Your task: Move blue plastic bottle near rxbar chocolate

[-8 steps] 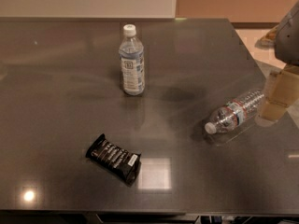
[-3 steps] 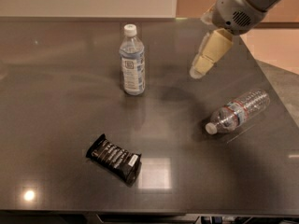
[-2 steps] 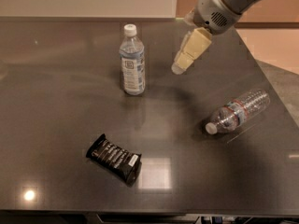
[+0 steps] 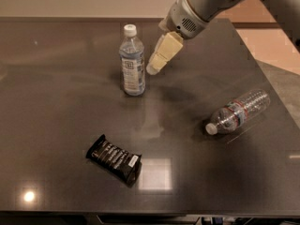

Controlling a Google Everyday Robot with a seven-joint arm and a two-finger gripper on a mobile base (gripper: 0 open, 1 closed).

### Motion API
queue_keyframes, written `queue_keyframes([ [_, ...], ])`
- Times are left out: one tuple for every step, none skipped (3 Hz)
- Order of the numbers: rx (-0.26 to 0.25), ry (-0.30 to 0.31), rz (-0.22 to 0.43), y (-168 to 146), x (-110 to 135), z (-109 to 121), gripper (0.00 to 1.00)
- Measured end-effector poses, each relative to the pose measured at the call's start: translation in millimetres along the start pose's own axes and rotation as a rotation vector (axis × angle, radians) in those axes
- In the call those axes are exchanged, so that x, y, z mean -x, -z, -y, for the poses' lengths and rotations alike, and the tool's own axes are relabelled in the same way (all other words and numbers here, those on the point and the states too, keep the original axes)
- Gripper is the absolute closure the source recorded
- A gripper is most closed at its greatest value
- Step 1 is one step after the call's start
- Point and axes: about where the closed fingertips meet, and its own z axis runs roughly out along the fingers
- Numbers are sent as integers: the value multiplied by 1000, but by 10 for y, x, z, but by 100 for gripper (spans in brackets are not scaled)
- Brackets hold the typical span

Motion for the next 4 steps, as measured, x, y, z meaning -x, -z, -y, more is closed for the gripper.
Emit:
queue_keyframes([
  [36, 1, 31, -205, 131, -3, 0],
  [72, 0, 61, -324, 231, -59, 0],
  [91, -5, 81, -383, 285, -97, 18],
  [98, -5, 104, -378, 343, -105, 41],
])
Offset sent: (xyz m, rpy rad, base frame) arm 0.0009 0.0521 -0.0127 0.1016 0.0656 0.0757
